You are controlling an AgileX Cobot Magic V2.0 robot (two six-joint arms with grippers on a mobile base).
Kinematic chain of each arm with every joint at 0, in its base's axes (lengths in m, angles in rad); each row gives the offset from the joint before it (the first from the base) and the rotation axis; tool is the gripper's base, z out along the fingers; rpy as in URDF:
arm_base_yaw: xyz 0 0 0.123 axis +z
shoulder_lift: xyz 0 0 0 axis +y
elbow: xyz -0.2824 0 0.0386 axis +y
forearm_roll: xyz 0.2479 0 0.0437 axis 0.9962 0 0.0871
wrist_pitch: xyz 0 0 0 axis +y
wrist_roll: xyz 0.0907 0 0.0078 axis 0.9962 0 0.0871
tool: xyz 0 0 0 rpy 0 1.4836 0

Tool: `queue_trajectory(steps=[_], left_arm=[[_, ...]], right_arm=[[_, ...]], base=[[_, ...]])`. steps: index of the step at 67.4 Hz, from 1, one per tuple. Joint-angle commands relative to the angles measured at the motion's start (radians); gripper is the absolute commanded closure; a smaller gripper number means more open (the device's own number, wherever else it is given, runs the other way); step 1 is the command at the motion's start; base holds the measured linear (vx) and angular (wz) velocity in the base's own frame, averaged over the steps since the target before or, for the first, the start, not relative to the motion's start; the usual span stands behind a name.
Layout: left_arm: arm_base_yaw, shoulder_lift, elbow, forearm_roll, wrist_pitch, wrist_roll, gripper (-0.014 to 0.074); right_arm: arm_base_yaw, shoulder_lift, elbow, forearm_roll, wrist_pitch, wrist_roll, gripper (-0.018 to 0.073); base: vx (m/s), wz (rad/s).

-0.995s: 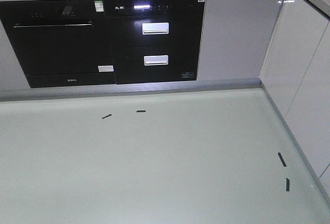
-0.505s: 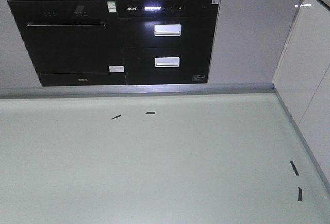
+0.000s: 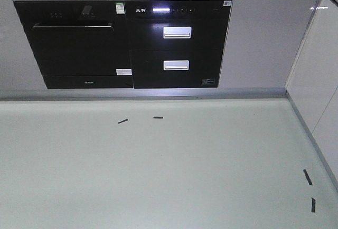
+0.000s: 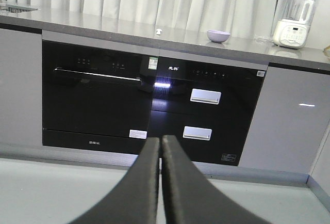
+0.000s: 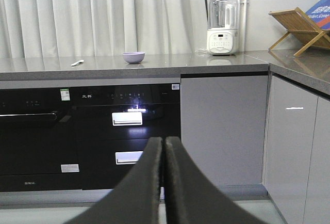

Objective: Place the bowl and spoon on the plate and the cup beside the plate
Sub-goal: 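Drive the base toward the counter with both grippers held closed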

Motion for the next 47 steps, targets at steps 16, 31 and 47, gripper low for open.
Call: queue_trajectory(steps=[16,31,47], left_arm=[[0.000,-0.014,0.021,-0.008,-0.080,0.000,0.0602],[0.000,-0.014,0.021,-0.008,-0.080,0.000,0.0602],[0.000,-0.014,0.021,-0.008,-0.080,0.000,0.0602]], right_arm=[[0.002,-0.009,0.008,-0.005,-0.076,-0.005,0.0564],[0.002,-0.009,0.008,-0.005,-0.076,-0.005,0.0564],[0.002,-0.009,0.008,-0.005,-0.076,-0.005,0.0564]], base=[[0.06,0.02],[0.08,-0.02],[0.10,-0.01]])
